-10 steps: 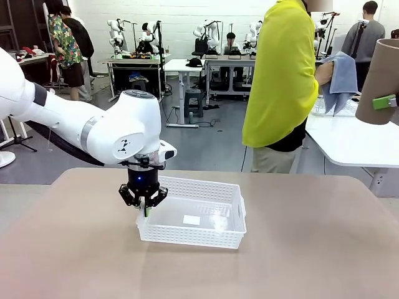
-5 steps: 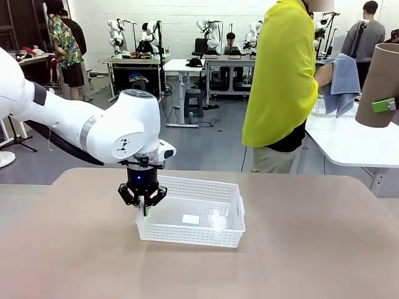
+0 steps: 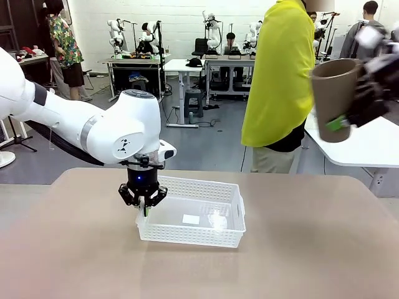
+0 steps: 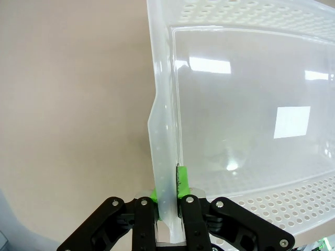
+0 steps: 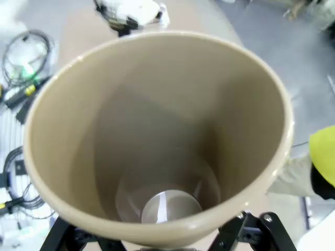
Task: Clean and organize the cups into the basket.
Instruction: Pick up the Organizing basket and move it to the center of the table, then pick up the Reusable plastic cup from the right side of the table and place it inside the Organizing basket.
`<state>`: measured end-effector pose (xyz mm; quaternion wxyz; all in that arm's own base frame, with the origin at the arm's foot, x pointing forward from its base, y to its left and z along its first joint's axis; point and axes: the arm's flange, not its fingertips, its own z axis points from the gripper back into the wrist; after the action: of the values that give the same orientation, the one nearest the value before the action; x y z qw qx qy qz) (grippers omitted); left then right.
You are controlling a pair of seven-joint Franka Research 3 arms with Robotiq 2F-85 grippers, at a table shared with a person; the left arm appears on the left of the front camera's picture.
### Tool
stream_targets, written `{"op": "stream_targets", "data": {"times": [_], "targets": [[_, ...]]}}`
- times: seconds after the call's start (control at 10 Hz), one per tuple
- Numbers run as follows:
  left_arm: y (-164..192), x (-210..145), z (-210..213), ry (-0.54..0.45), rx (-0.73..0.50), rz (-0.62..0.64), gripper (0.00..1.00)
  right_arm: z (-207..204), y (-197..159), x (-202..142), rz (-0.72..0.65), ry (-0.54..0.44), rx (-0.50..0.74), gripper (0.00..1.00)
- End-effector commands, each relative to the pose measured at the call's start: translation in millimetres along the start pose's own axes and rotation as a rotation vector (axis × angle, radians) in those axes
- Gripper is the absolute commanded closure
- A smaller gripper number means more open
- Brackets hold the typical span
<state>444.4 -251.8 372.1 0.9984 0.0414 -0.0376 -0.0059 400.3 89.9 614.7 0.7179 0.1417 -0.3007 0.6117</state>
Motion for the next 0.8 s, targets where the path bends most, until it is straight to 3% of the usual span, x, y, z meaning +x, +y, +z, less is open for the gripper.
{"op": "stream_targets", "data": {"times": [0.0, 0.4, 0.6, 0.7], "targets": [[-1, -1, 0, -0.001, 0.001, -0.004, 1.0, -41, -6, 59, 0.119, 0.265, 0.054, 0.19], [-1, -1, 0, -0.001, 0.001, -0.004, 1.0, -163, 0, 100, 0.157, 0.603, 0.103, 0.19], [-1, -1, 0, -0.001, 0.001, -0.004, 1.0, -200, 10, 106, 0.193, 0.692, 0.127, 0.19], [-1, -1, 0, -0.001, 0.001, -0.004, 1.0, -197, 15, 107, 0.212, 0.682, 0.144, 0.19]]}}
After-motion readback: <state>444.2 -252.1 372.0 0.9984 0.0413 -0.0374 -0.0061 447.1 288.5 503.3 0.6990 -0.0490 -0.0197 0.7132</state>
